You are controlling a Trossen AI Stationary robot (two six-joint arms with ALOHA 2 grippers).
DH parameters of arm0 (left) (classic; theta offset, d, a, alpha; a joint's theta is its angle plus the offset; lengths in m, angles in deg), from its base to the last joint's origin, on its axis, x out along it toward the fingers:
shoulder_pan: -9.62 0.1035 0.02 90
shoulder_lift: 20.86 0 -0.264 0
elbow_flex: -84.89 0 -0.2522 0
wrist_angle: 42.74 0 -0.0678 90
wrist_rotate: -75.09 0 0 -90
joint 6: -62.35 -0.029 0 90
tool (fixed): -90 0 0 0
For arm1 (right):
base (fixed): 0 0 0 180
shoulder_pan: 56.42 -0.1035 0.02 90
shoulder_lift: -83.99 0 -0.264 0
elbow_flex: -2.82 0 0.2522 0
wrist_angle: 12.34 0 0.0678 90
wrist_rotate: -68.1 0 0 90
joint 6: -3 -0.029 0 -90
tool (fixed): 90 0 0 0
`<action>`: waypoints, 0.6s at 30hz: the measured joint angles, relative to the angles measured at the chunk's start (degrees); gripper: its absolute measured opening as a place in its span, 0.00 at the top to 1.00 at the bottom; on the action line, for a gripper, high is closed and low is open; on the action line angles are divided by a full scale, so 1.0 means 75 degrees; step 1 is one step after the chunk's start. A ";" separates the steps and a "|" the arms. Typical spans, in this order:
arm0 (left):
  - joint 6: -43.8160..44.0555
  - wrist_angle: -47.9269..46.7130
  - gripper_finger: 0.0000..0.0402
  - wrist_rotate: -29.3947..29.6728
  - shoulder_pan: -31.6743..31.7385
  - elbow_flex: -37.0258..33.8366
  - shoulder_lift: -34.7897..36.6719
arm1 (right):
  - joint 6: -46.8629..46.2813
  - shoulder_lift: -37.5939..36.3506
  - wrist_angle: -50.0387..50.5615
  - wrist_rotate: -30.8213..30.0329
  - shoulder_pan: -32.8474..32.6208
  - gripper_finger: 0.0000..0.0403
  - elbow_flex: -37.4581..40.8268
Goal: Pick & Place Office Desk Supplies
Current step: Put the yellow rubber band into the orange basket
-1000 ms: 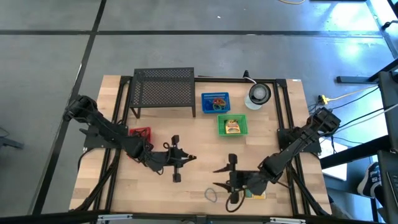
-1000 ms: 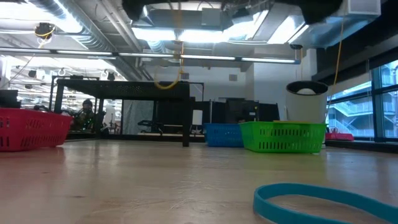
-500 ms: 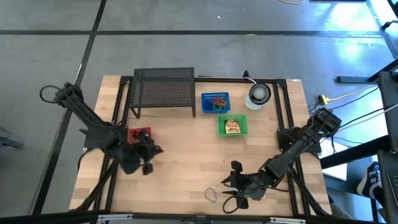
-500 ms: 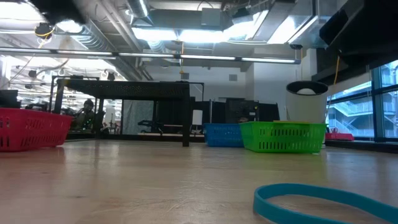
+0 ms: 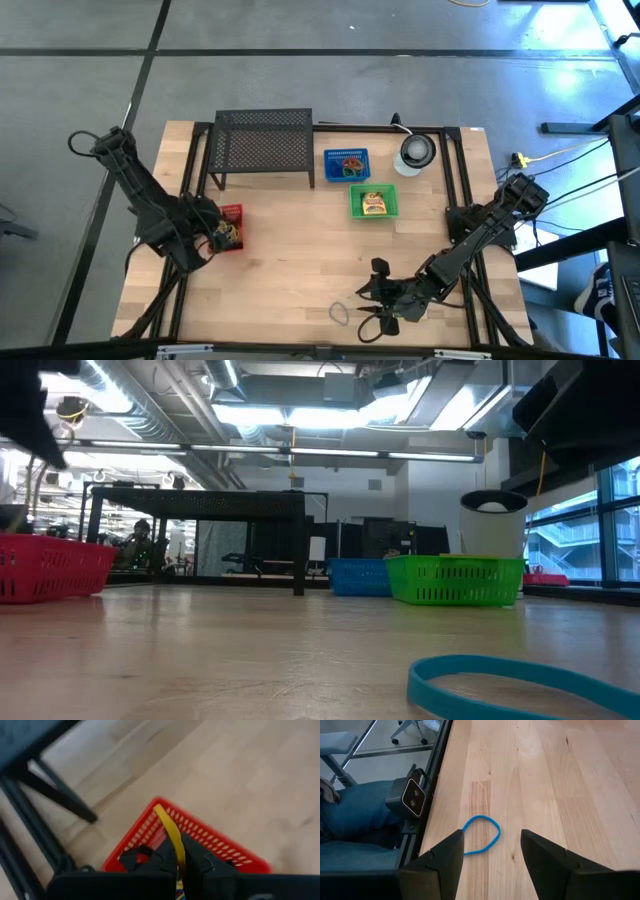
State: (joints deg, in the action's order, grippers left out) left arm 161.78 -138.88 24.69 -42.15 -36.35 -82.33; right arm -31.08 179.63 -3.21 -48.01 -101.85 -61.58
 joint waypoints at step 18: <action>0.0059 0.1440 0.92 -0.1323 0.0018 -0.0336 -0.0274 | 0.0003 0.0003 -0.0003 0.0000 0.0117 0.51 0.0000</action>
State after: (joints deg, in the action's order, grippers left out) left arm 162.22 -128.08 14.77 -42.01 -38.87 -84.39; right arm -31.06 179.65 -3.23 -48.01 -100.98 -61.58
